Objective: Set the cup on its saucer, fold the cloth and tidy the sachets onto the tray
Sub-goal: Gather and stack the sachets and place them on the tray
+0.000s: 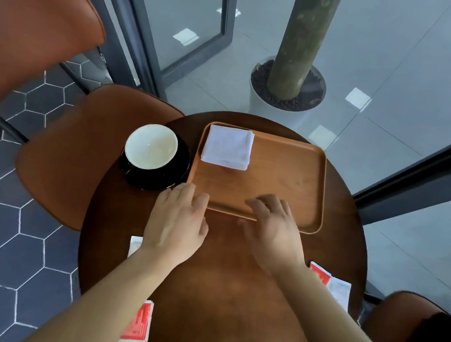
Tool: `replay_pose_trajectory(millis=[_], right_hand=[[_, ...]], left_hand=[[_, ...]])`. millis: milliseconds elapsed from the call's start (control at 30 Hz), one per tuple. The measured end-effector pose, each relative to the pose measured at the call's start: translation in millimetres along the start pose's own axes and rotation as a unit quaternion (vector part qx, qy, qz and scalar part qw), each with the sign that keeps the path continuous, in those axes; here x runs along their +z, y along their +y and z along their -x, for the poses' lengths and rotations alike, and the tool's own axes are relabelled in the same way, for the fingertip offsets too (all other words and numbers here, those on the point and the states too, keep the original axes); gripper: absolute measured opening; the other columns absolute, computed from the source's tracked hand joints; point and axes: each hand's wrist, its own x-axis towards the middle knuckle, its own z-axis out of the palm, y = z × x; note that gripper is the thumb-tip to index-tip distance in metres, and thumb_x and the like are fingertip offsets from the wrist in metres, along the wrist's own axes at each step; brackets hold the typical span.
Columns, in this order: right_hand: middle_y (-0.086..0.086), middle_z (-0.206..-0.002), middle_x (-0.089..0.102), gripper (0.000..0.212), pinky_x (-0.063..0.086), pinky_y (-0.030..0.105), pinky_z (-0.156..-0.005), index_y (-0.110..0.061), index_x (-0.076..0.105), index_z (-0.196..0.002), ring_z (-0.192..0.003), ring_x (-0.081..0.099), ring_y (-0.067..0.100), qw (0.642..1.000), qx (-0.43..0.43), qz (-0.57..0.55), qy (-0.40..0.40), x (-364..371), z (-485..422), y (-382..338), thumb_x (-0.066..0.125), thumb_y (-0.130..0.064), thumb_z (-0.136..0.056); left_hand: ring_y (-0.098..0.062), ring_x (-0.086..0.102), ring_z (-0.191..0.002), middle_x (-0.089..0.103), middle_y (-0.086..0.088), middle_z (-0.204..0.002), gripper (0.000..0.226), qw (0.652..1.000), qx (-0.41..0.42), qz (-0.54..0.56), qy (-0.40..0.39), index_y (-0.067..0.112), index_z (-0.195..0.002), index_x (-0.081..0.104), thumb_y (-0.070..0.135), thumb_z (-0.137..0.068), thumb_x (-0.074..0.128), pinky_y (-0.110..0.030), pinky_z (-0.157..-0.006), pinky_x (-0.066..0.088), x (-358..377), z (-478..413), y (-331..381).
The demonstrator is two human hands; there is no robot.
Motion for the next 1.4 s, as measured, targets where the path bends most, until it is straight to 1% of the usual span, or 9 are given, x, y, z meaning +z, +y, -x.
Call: replay_pose_trajectory(millis=[300, 467, 567, 667, 733, 800, 1100, 1267, 1400], right_hand=[[0.007, -0.117, 0.064, 0.036, 0.052, 0.046, -0.083, -0.013, 0.068, -0.119, -0.101, 0.057, 0.036, 0.998, 0.063, -0.011, -0.006, -1, 73, -30, 0.073, -0.018, -0.083], [0.009, -0.117, 0.065, 0.039, 0.053, 0.044, -0.081, -0.015, 0.070, -0.119, -0.101, 0.059, 0.036, 0.996, 0.086, 0.008, -0.015, 1, 112, -17, 0.077, -0.018, -0.081], [0.008, -0.129, 0.060, 0.046, 0.054, 0.047, -0.087, -0.019, 0.067, -0.125, -0.115, 0.055, 0.036, 0.994, 0.106, 0.035, 0.004, 1, 129, 6, 0.078, -0.022, -0.080], [0.007, -0.156, 0.038, 0.057, 0.043, 0.055, -0.104, -0.031, 0.049, -0.142, -0.141, 0.033, 0.038, 0.981, 0.177, 0.079, 0.021, 3, 138, 34, 0.066, -0.044, -0.090], [0.004, -0.167, 0.014, 0.063, 0.029, 0.057, -0.114, -0.041, 0.028, -0.151, -0.152, 0.010, 0.035, 0.964, 0.248, 0.091, -0.027, 7, 143, 54, 0.043, -0.063, -0.094], [0.000, -0.169, -0.001, 0.072, 0.020, 0.056, -0.119, -0.043, 0.016, -0.155, -0.154, -0.002, 0.032, 0.954, 0.276, 0.082, -0.079, 12, 150, 66, 0.023, -0.074, -0.090], [0.003, -0.169, -0.003, 0.068, -0.004, 0.043, -0.124, -0.038, 0.017, -0.157, -0.154, -0.010, 0.029, 0.984, 0.119, 0.087, -0.104, 43, 150, 38, 0.020, -0.068, -0.096], [0.006, -0.168, 0.007, 0.058, 0.005, 0.047, -0.125, -0.033, 0.024, -0.156, -0.155, -0.004, 0.031, 0.990, 0.035, 0.088, -0.101, 51, 141, 25, 0.028, -0.054, -0.102], [0.004, -0.164, 0.026, 0.056, 0.018, 0.047, -0.124, -0.019, 0.036, -0.154, -0.154, 0.011, 0.023, 0.994, -0.057, 0.028, -0.088, 50, 136, 21, 0.051, -0.028, -0.101]], left_hand=[[-0.029, 0.068, -0.097, 0.067, -0.015, -0.109, 0.042, 1.000, 0.021, 0.008, -0.018, 0.009, -0.117, 0.068, 0.022, -0.078, 0.077, -0.042, -0.079, 0.056, 4, 62, -26], [-0.030, 0.065, -0.107, 0.064, -0.017, -0.123, 0.046, 0.998, -0.019, 0.059, -0.031, 0.010, -0.124, 0.064, 0.027, -0.083, 0.075, -0.042, -0.082, 0.057, 18, 96, -44], [-0.034, 0.058, -0.119, 0.056, -0.017, -0.132, 0.053, 0.994, -0.048, 0.103, 0.000, 0.011, -0.129, 0.058, 0.030, -0.083, 0.074, -0.046, -0.090, 0.054, 34, 122, -63], [-0.036, 0.030, -0.146, 0.031, -0.018, -0.156, 0.073, 0.995, -0.051, 0.091, 0.000, 0.014, -0.148, 0.037, 0.054, -0.090, 0.055, -0.051, -0.114, 0.037, 56, 148, -74], [-0.037, 0.018, -0.151, 0.017, -0.019, -0.163, 0.085, 0.998, -0.024, 0.060, -0.027, 0.010, -0.155, 0.027, 0.066, -0.092, 0.036, -0.053, -0.120, 0.025, 71, 159, -72], [-0.038, 0.017, -0.151, 0.014, -0.021, -0.164, 0.087, 0.999, 0.004, 0.032, -0.043, 0.006, -0.154, 0.029, 0.068, -0.093, 0.028, -0.056, -0.120, 0.024, 84, 165, -63], [-0.031, 0.008, -0.154, 0.008, -0.021, -0.165, 0.082, 0.998, 0.046, 0.019, -0.038, 0.008, -0.155, 0.024, 0.065, -0.096, 0.024, -0.050, -0.124, 0.017, 101, 125, 14], [-0.031, 0.007, -0.154, 0.011, -0.019, -0.165, 0.083, 0.996, 0.069, 0.027, -0.047, 0.006, -0.156, 0.022, 0.064, -0.097, 0.029, -0.050, -0.123, 0.019, 100, 106, 47], [-0.028, 0.004, -0.154, 0.011, -0.015, -0.166, 0.085, 0.992, 0.100, 0.063, -0.045, 0.008, -0.157, 0.018, 0.066, -0.096, 0.024, -0.049, -0.124, 0.018, 99, 102, 59]])
